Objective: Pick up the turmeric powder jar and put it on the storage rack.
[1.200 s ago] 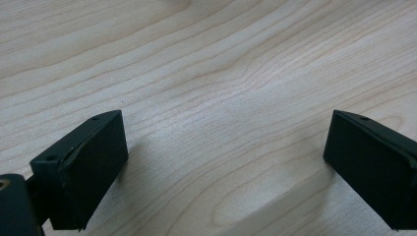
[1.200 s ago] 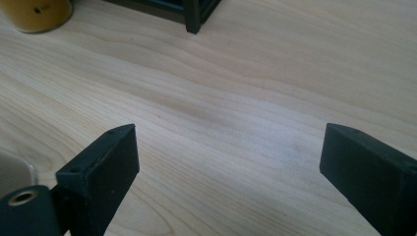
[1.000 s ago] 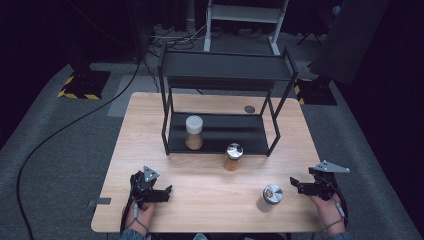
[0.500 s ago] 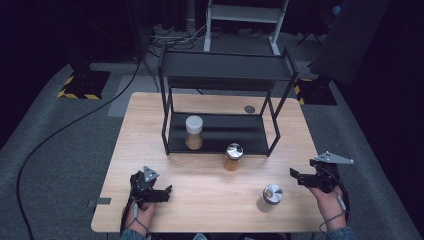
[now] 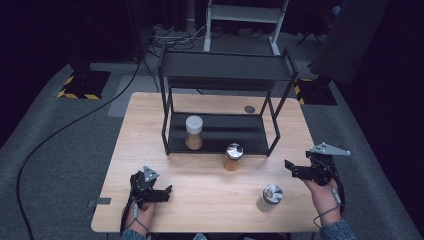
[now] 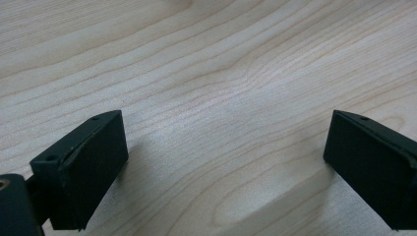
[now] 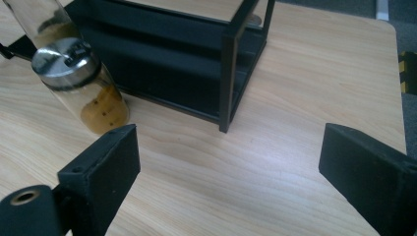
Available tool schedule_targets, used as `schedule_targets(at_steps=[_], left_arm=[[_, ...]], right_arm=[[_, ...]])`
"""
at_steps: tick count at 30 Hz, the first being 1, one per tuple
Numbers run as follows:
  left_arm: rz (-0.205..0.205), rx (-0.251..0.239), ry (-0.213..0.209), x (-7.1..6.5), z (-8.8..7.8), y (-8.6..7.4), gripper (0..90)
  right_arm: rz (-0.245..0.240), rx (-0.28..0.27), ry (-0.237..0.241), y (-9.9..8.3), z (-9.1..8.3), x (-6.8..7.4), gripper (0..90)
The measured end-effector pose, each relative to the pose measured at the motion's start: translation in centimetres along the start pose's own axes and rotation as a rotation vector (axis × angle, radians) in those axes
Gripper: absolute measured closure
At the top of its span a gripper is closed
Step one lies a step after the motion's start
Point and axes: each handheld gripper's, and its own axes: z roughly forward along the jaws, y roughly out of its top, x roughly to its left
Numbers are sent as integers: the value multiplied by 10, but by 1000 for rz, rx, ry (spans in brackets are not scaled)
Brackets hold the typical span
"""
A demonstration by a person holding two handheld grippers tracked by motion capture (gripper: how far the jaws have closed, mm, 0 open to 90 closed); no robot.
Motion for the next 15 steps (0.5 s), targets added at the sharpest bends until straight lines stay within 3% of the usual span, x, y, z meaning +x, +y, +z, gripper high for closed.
schedule_targets(at_steps=[15], left_arm=[[-4, 0, 3, -1, 0, 0, 28]], right_arm=[[-49, -12, 13, 29, 9, 29, 84]])
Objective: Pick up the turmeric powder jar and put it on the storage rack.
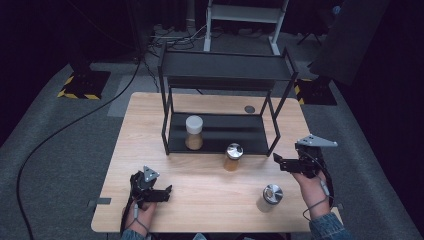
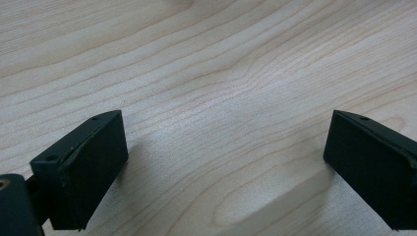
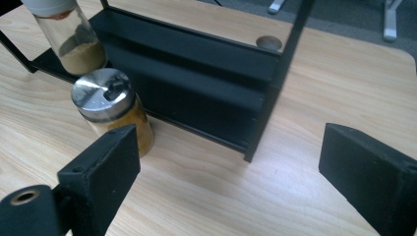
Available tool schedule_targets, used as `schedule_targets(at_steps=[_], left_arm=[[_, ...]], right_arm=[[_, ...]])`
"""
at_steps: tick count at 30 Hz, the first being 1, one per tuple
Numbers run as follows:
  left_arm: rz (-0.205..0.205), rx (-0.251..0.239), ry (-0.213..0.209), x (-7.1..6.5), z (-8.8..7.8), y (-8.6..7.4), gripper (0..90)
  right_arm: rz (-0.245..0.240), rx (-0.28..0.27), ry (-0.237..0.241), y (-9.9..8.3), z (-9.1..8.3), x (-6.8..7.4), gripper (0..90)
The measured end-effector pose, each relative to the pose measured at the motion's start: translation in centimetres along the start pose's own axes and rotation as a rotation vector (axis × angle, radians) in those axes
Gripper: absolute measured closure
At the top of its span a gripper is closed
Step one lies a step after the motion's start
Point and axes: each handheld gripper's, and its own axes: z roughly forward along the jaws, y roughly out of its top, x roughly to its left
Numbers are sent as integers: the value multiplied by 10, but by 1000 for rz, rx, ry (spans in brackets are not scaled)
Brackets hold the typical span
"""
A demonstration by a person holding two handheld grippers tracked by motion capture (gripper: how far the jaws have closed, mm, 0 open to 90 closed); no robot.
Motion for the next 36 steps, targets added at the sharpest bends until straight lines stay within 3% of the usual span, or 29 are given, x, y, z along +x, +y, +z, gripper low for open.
schedule_targets(at_steps=[36], left_arm=[[-2, 1, 3, 0, 0, 0, 28]], right_arm=[[-31, -6, 46, 44, 42, 61, 83]])
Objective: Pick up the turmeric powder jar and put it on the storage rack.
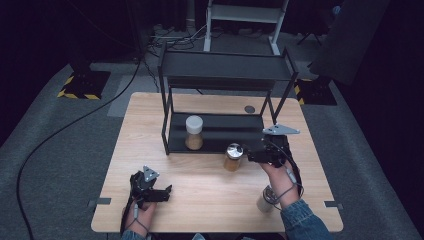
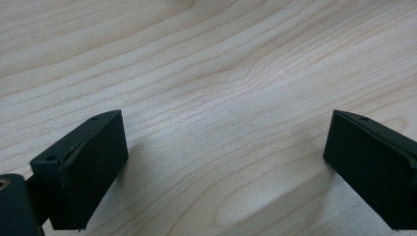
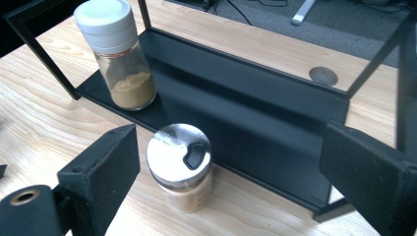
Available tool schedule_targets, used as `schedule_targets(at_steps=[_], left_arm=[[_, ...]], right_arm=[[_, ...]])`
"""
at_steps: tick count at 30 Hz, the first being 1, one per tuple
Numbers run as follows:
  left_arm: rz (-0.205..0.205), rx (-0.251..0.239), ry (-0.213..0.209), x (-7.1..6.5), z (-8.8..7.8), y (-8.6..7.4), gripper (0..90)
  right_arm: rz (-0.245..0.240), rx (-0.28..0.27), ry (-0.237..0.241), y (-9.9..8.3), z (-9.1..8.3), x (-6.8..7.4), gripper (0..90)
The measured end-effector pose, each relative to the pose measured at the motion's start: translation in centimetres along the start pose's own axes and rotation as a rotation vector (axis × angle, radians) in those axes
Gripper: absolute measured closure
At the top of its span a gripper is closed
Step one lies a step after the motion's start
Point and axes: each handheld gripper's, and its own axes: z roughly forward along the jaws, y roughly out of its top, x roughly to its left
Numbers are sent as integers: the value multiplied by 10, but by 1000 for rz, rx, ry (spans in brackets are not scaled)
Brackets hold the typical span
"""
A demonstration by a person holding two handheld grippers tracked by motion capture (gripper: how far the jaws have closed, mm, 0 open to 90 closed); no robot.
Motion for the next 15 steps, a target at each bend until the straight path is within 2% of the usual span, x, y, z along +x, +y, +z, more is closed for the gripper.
schedule_targets(at_steps=[6, 15], left_arm=[[0, 0, 0, 0, 0, 0, 28], [0, 0, 0, 0, 0, 0, 28]], right_arm=[[4, -4, 6, 1, 10, 7, 83], [15, 22, 24, 4, 26, 10, 83]])
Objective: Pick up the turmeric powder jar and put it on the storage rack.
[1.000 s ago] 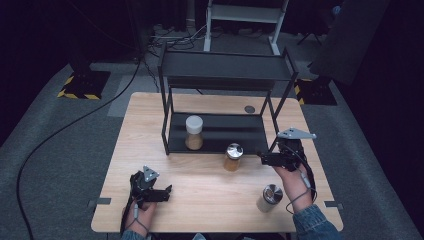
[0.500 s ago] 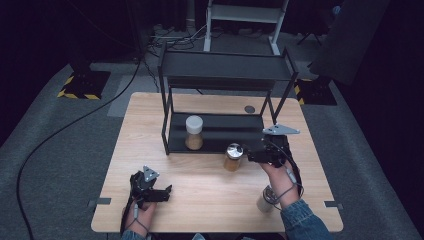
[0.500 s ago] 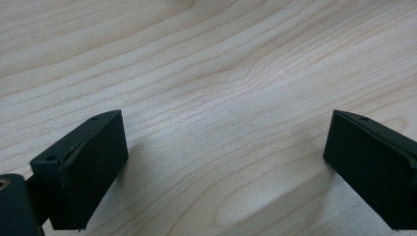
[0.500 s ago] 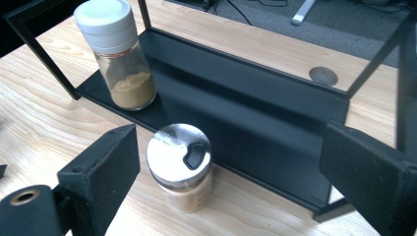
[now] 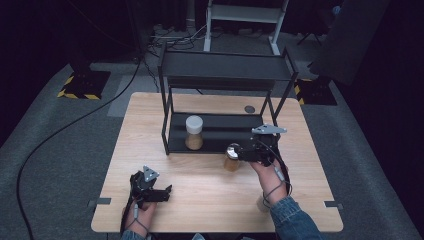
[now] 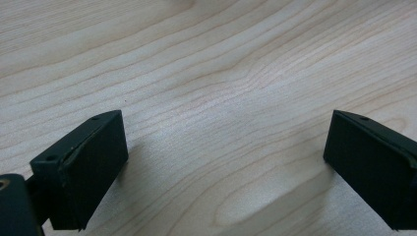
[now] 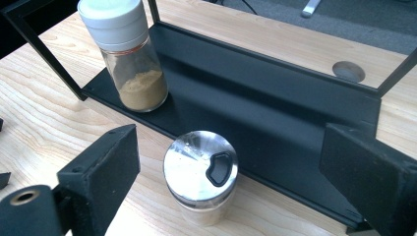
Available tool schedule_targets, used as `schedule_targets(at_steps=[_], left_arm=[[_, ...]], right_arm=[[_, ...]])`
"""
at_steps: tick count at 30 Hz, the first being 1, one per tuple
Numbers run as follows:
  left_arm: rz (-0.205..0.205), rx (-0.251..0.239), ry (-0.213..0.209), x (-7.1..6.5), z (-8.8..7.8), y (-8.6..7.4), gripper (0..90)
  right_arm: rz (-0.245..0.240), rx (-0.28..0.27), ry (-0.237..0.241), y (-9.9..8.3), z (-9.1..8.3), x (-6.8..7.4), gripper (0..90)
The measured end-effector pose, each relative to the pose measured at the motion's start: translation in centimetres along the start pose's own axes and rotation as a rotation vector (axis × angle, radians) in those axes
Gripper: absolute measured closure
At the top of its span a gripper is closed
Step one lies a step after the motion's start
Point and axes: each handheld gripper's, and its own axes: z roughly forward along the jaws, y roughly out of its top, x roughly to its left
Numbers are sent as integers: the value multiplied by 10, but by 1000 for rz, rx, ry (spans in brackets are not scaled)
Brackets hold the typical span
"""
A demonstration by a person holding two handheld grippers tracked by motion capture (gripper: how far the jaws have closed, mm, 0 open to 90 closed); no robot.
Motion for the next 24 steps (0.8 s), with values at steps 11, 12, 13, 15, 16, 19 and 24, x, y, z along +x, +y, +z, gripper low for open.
schedule_targets(at_steps=[11, 12, 13, 15, 16, 19, 24], left_arm=[[0, 0, 0, 0, 0, 0, 28], [0, 0, 0, 0, 0, 0, 28], [0, 0, 0, 0, 0, 0, 28], [0, 0, 0, 0, 0, 0, 28], [0, 0, 0, 0, 0, 0, 28], [0, 0, 0, 0, 0, 0, 28], [0, 0, 0, 0, 0, 0, 28]], right_arm=[[-5, 41, 8, 9, 23, 11, 83], [-6, 46, 9, 10, 25, 11, 83], [-2, 56, 12, 11, 28, 11, 83], [-1, 72, 14, 13, 34, 11, 85], [0, 79, 12, 14, 37, 12, 85], [0, 102, 10, 15, 46, 13, 88], [0, 144, 12, 18, 57, 13, 95]])
